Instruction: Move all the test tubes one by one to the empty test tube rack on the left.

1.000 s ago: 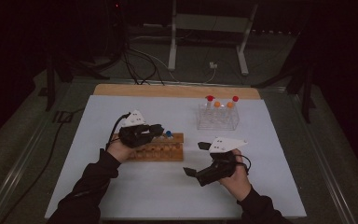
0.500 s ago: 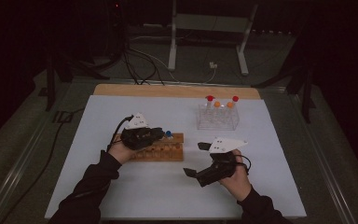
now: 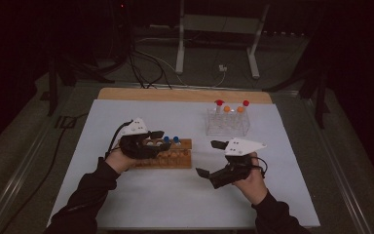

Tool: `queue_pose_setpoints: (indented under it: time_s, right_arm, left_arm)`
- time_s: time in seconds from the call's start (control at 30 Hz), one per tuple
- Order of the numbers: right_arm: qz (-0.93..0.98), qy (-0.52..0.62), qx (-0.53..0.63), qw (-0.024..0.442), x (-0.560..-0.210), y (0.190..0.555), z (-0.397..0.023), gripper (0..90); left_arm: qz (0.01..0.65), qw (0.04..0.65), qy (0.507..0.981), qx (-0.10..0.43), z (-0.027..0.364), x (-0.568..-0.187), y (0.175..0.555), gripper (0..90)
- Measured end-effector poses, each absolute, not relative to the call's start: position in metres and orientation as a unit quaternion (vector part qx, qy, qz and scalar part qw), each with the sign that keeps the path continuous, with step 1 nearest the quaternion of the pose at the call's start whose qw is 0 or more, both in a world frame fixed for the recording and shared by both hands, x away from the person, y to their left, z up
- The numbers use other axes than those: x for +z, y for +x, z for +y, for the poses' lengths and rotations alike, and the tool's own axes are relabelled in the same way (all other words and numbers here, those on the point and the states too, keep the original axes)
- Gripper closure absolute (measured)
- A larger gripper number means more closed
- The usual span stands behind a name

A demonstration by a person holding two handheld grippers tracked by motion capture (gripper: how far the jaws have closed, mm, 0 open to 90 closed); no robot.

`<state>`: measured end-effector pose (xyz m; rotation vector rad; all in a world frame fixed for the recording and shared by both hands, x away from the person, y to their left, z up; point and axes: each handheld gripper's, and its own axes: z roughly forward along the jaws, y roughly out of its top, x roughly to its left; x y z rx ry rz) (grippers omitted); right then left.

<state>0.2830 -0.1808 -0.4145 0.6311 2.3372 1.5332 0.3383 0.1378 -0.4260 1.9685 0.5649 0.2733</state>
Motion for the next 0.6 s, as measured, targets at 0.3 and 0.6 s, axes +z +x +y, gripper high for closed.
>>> queue_pose_setpoints:
  time_s: [0.3, 0.6]
  right_arm:
    - [0.789, 0.260, 0.525, 0.182, -0.398, 0.302, -0.211, 0.0]
    - [0.759, 0.339, 0.509, 0.224, -0.407, 0.333, -0.242, 1.9]
  left_arm:
    - [0.235, 0.521, 0.814, 0.106, 0.151, -0.423, 0.307, 13.6]
    - [0.242, 0.529, 0.806, 0.109, 0.161, -0.434, 0.280, 1.9]
